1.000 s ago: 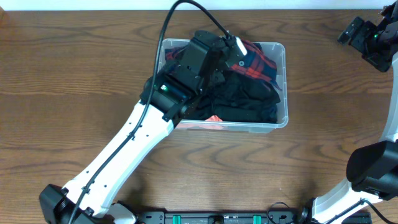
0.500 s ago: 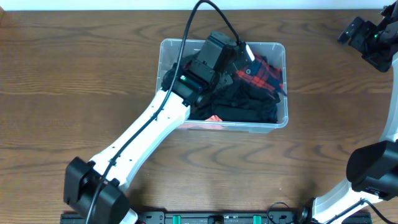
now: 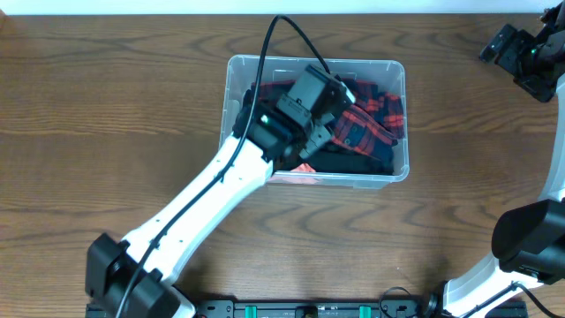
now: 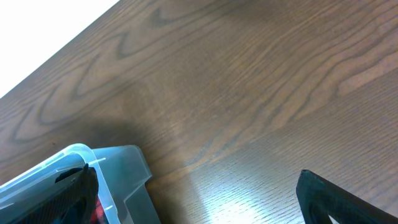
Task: Pack container
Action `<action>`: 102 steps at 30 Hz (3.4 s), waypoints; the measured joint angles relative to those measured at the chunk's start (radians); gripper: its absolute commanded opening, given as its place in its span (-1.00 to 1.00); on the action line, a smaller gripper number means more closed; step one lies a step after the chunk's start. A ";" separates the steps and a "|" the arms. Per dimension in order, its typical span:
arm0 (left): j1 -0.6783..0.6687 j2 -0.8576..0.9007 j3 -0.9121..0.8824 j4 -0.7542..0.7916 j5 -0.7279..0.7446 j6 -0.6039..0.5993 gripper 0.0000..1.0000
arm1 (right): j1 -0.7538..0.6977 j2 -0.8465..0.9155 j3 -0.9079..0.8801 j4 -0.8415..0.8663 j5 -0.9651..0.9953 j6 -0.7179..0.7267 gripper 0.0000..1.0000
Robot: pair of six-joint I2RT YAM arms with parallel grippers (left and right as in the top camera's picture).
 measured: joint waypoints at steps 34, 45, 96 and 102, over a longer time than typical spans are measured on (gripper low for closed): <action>0.063 0.302 0.038 0.108 0.080 -0.522 -0.88 | 0.000 0.000 0.000 0.000 -0.001 0.000 0.99; 0.065 0.253 0.036 0.105 0.113 -0.541 -0.84 | 0.000 0.000 0.000 0.000 0.000 0.000 0.99; 0.759 -1.093 -0.838 0.603 0.127 -0.475 0.96 | 0.000 0.000 0.000 0.000 -0.002 0.000 0.98; 0.795 -1.293 -1.085 0.686 0.172 -0.476 0.96 | 0.000 0.000 0.000 0.000 -0.002 0.000 0.99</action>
